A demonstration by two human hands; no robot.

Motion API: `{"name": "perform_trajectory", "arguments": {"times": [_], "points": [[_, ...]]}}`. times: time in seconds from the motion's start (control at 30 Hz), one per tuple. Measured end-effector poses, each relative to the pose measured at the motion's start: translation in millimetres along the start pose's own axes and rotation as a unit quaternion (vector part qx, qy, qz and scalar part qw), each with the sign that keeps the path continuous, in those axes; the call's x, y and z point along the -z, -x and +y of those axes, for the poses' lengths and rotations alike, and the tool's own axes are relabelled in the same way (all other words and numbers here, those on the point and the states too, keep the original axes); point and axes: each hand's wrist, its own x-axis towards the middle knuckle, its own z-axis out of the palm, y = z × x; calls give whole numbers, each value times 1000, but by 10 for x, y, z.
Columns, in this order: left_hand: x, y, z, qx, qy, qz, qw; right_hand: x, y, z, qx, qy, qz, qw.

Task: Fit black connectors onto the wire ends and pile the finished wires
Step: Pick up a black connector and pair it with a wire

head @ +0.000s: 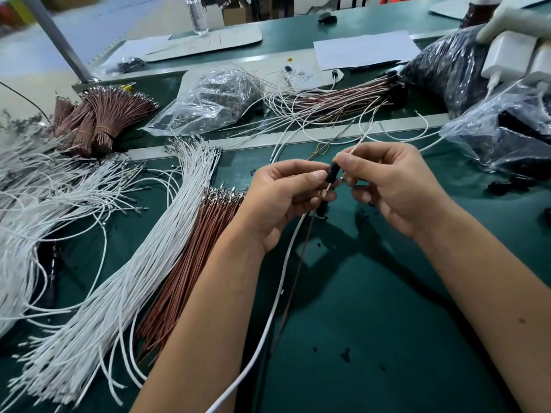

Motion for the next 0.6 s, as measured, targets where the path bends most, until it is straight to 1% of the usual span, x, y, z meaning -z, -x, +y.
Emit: {"name": "perform_trajectory", "arguments": {"times": [0.13, 0.3, 0.4, 0.5, 0.6], "points": [[4, 0, 1, 0, 3, -4, 1000, 0, 0, -6, 6, 21, 4, 1000], [1, -4, -26, -7, -31, 6, 999, -27, 17, 29, 21, 81, -13, 996], [-9, -21, -23, -24, 3, 38, 999, -55, 25, 52, 47, 91, -4, 995], [-13, -38, -25, -43, 28, 84, 995, -87, 26, 81, 57, 157, 11, 986], [-40, -41, -33, -52, 40, 100, 993, -98, 40, 87, 52, 189, -10, 981]]}}
